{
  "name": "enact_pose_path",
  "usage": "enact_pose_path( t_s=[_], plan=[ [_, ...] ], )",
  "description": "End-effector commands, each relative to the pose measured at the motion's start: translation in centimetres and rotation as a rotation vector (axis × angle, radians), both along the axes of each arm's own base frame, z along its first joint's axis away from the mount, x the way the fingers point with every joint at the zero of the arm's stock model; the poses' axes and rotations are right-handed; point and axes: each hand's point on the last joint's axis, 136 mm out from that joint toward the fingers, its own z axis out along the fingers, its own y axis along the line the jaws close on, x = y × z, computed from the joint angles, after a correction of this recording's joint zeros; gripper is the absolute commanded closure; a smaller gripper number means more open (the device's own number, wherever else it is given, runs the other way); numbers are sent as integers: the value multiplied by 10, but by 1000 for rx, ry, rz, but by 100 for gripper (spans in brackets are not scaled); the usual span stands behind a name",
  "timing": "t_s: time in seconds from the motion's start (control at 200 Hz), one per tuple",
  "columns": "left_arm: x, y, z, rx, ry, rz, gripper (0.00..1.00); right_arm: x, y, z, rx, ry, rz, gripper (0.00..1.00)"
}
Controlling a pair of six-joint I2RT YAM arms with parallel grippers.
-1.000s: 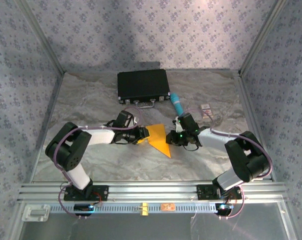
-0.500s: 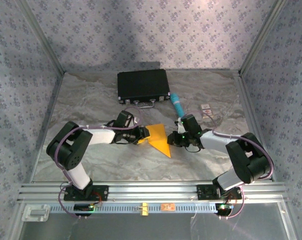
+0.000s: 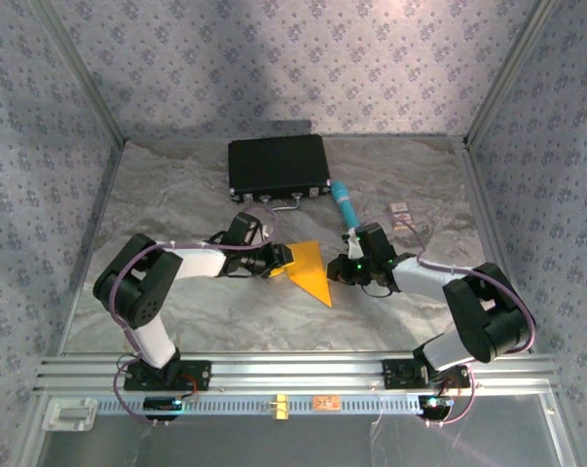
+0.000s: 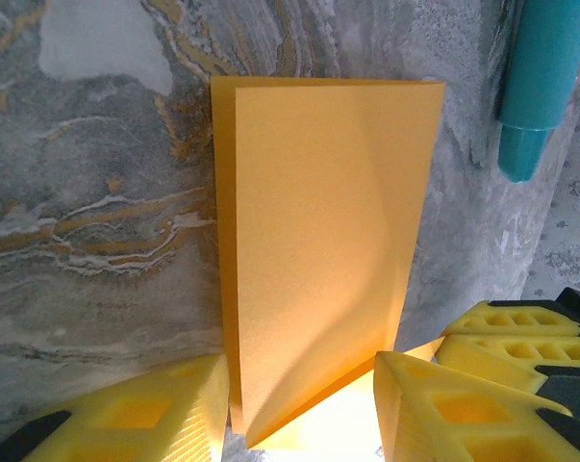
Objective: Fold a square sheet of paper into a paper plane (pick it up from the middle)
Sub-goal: Fourth fold the wing at the center of the table.
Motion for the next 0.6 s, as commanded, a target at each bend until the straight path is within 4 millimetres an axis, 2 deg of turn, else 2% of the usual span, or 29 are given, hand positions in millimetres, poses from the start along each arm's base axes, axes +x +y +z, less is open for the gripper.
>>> enact_pose_path(
  t_s=[0.0, 0.35, 0.595],
  plan=[
    [2, -7, 6, -22, -4, -12, 57, 0, -1, 6, 29, -11, -2, 87],
    [2, -7, 6, -9, -6, -14, 56, 3, 5, 13, 76, -17, -2, 71],
    [1, -7, 5, -8, -2, -18, 56, 5, 9, 5, 74, 8, 10, 73]
  ],
)
